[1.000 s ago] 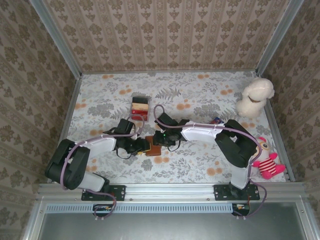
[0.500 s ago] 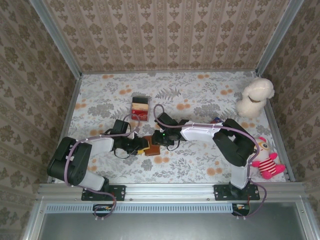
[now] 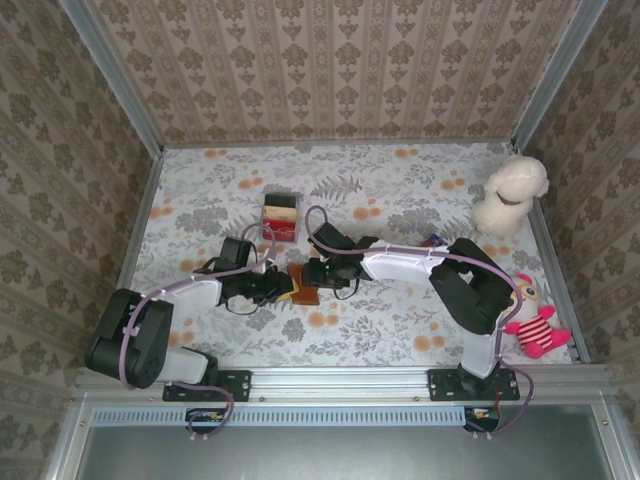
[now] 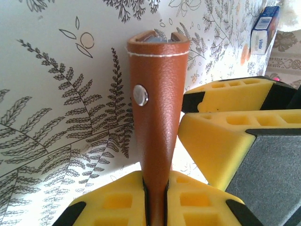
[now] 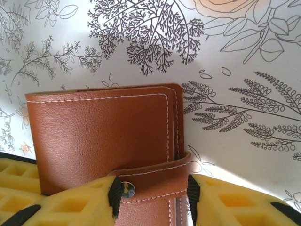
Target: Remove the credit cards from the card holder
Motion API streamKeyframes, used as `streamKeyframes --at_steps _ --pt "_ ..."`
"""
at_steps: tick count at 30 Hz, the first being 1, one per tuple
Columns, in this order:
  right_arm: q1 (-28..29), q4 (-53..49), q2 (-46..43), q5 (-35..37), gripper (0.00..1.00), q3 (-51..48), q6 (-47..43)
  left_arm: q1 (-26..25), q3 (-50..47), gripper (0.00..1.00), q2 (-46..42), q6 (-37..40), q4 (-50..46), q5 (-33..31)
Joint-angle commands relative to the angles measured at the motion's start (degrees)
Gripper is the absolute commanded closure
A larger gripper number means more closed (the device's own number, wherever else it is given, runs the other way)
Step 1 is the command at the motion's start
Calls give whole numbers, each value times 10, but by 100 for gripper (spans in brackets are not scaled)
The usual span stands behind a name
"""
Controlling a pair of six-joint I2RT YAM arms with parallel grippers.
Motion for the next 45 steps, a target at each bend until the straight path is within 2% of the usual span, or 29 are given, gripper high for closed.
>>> streamKeyframes --at_steps 1,11,18,21,28,33,36,41,45 --pt "9 -28 -4 11 52 22 -12 -2 14 88 -16 20 2 18" --pt "13 -34 9 2 47 32 -14 -2 18 91 -13 21 -5 15" --pt "13 -60 25 17 54 35 -14 -2 20 93 -28 21 -11 12" --pt "12 -93 25 48 59 44 -22 -2 24 94 -31 28 -29 3" --pt "11 -205 8 186 71 55 -26 1 30 98 -36 36 -59 -24" --pt "8 -235 -2 216 74 56 -10 9 29 98 -33 42 -59 -27" --pt "8 -212 -11 200 74 52 -16 10 30 98 -27 43 -55 -20" --pt "2 -125 -12 94 70 41 -39 10 29 98 -25 45 -57 -19" --pt "-1 -105 0 59 67 46 -31 10 29 98 -25 48 -61 -19"
